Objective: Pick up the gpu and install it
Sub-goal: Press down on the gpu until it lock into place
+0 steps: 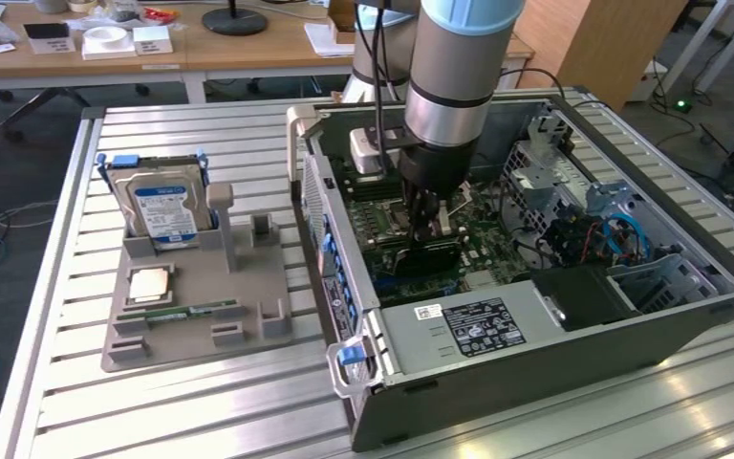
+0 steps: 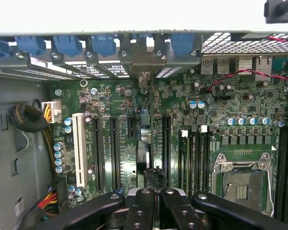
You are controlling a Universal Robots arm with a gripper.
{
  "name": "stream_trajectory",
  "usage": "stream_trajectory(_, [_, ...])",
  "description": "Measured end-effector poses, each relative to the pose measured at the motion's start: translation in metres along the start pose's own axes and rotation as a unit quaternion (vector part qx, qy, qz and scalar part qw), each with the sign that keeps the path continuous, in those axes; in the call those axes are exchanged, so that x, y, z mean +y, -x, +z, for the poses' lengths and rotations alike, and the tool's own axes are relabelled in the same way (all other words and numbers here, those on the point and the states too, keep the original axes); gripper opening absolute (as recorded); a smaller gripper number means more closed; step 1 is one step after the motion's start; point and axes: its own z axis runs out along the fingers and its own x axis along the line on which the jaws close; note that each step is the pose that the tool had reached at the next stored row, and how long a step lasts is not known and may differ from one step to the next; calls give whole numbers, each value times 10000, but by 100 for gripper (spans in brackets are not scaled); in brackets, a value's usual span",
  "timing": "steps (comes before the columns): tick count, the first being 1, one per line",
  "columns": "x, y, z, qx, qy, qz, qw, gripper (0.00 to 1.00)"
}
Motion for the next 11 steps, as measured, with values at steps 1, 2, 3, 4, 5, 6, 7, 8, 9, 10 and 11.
stream_trajectory(1, [0, 0, 0, 0, 0, 0, 10000, 11])
stream_trajectory(2, [0, 0, 1, -1, -1, 0, 10000, 11])
stream_trajectory(3, [0, 0, 1, -1, -1, 0, 10000, 11])
stream_trajectory(4, [0, -1, 3, -1, -1, 0, 10000, 11])
stream_trajectory(5, [0, -2, 5, -1, 0, 0, 10000, 11])
stream_trajectory(6, [0, -2, 5, -1, -1, 0, 10000, 11])
stream_trajectory(7, [0, -2, 5, -1, 0, 0, 10000, 11])
stream_trajectory(8, [0, -2, 5, -1, -1, 0, 10000, 11])
stream_trajectory(9, [0, -2, 6, -1, 0, 0, 10000, 11])
stream_trajectory(10, [0, -2, 6, -1, -1, 0, 10000, 11])
stream_trajectory(11, [0, -4, 7, -2, -1, 0, 10000, 11])
